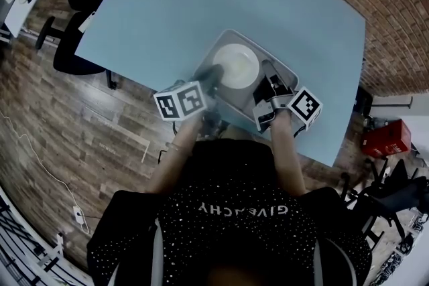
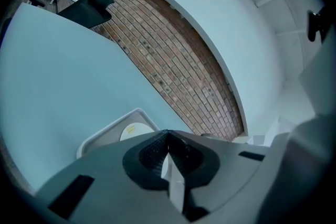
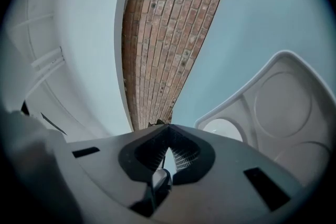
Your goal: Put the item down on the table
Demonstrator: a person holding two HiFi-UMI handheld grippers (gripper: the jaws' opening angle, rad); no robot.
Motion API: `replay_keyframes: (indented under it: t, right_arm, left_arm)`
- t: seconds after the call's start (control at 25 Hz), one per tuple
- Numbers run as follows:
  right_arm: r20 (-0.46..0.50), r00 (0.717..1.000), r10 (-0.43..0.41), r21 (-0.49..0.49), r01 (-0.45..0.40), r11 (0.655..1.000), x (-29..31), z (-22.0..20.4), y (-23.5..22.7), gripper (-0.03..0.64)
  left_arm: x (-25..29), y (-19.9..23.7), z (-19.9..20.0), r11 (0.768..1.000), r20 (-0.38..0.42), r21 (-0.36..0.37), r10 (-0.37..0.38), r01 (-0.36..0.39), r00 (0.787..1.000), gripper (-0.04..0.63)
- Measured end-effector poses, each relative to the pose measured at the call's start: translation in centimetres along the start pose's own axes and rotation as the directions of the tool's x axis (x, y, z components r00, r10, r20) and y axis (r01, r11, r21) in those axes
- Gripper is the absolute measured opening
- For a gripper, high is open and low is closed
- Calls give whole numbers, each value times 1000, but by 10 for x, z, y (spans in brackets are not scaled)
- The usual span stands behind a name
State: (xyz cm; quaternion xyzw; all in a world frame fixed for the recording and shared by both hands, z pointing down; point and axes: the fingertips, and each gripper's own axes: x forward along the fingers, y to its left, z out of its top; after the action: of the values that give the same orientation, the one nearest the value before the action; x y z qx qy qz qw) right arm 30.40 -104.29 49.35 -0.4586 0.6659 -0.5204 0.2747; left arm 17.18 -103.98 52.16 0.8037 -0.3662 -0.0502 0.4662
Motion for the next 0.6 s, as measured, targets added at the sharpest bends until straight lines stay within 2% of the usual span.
replay_keyframes:
  t: [0.6]
  right_arm:
    - [-31,998,-51,69,53,996,-2,-21,-16,12]
  left_arm:
    - [-12,6,3,1000,35,-8,9,-9,999,10]
